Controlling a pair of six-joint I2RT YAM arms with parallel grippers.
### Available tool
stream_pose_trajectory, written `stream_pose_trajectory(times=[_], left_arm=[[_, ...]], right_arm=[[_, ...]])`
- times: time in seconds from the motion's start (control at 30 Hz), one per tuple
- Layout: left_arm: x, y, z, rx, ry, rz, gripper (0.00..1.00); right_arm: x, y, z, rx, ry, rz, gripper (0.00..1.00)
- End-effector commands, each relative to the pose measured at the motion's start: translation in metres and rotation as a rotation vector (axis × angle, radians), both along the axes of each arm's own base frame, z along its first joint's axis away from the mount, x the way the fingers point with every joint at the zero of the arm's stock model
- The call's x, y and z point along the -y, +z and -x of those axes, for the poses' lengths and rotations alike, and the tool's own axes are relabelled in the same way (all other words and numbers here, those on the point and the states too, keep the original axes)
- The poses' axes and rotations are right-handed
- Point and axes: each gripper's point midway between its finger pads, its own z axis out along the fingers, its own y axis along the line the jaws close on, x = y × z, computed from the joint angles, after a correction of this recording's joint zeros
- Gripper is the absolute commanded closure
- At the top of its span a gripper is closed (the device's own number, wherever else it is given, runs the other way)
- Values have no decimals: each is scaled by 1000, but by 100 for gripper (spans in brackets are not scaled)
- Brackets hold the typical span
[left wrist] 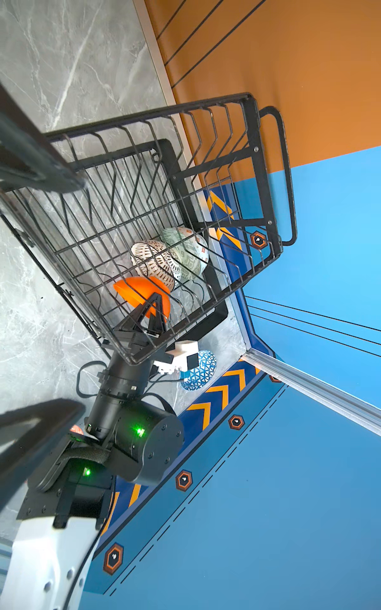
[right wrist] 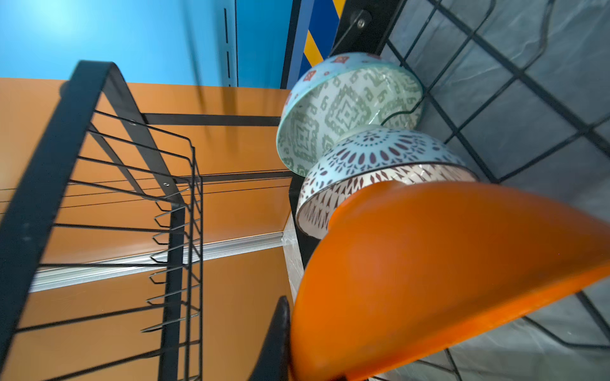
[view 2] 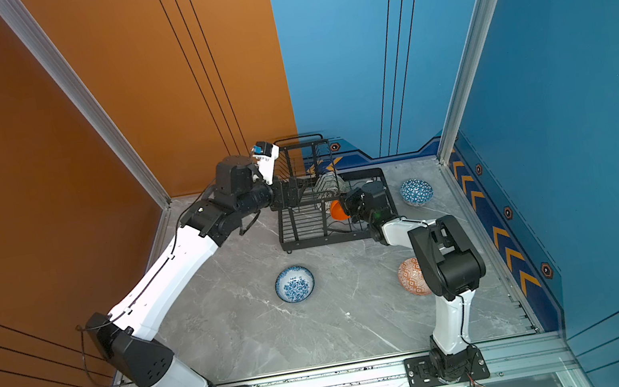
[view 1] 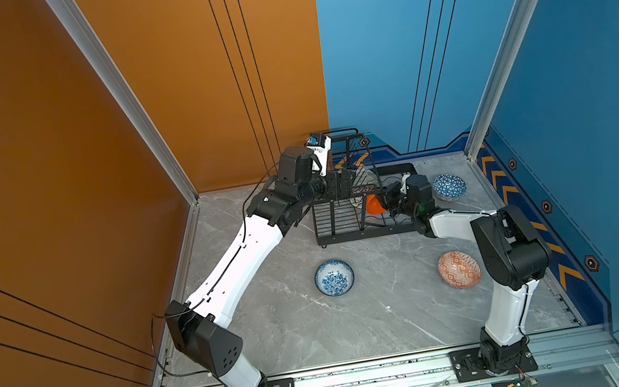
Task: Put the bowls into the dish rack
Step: 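Lower the orange bowl into the rack beside the white maroon-patterned bowl with the right gripper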
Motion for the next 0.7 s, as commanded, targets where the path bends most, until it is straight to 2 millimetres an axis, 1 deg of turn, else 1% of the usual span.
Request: stream_pose_trajectory(times=[0.0, 0.2, 0.37, 0.5, 0.67], left_arm=[[-4, 0, 3, 12, 3, -30, 2], [-3, -2, 0, 9, 4, -33, 2], [-2, -4, -4, 4, 0, -33, 2], [-3, -4, -7, 7, 2, -34, 2], [-6, -5, -7, 2, 6, -33, 2]], right_arm=[[-12, 34, -12, 112, 16, -58, 100], [-24, 30, -15, 111, 30, -81, 100], [-34, 20, -16, 99, 39, -88, 100], [-39, 11, -16, 82, 40, -105, 100], [-40, 2, -15, 66, 28, -124, 100]])
